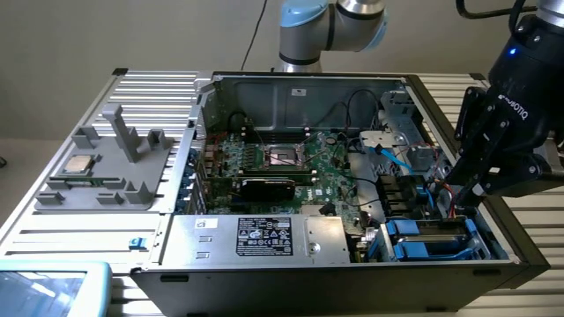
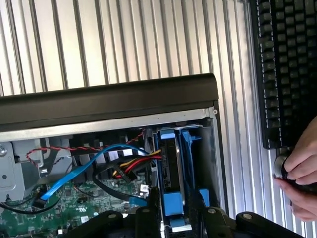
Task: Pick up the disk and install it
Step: 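Insert the first disk wire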
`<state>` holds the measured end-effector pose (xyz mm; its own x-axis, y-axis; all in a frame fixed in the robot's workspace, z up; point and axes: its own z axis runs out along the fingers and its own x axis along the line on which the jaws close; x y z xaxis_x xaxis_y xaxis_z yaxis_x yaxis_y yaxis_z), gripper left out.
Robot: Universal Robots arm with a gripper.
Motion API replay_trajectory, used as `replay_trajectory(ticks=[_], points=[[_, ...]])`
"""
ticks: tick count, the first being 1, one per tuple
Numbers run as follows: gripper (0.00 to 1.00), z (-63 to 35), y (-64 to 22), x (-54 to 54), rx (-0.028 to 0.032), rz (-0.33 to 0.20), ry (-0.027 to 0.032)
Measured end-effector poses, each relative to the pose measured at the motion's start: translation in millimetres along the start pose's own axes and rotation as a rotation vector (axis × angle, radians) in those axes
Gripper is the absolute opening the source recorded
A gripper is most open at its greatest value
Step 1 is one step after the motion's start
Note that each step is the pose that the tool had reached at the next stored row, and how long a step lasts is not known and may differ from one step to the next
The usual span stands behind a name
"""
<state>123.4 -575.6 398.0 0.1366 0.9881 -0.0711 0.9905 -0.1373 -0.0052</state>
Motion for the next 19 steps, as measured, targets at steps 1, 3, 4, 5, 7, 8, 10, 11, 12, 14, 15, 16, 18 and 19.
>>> replay_trajectory(ticks=[1, 3, 4, 5, 7, 8, 10, 11, 12, 14, 15, 16, 18, 19], points=[[0.36, 0.0, -0.1, 0.0, -0.0083, 0.001, -0.0019], [0.36, 0.0, -0.1, 0.0, -0.0086, 0.000, -0.0022], [0.36, 0.1, -0.7, -0.1, -0.0090, 0.001, -0.0021], [0.36, 0.1, -1.7, -0.2, -0.0130, 0.001, -0.0020], [0.36, 0.6, -2.9, -0.3, -0.0284, 0.003, -0.0040], [0.36, 0.9, -3.5, -0.4, -0.0370, 0.004, -0.0058], [0.36, 1.5, -4.3, -0.5, -0.0513, 0.007, -0.0122], [0.36, 1.6, -4.6, -0.5, -0.0582, 0.009, -0.0176], [0.36, 1.8, -4.9, -0.6, -0.0651, 0.011, -0.0256], [0.36, 2.0, -5.6, -0.6, -0.0779, 0.014, -0.0400], [0.36, 2.0, -5.6, -0.6, -0.0803, 0.014, -0.0443], [0.36, 2.0, -5.6, -0.6, -0.0803, 0.014, -0.0443], [0.36, 2.0, -5.8, -0.6, -0.0812, 0.014, -0.0481], [0.36, 2.0, -6.1, -0.6, -0.0844, 0.016, -0.0560]])
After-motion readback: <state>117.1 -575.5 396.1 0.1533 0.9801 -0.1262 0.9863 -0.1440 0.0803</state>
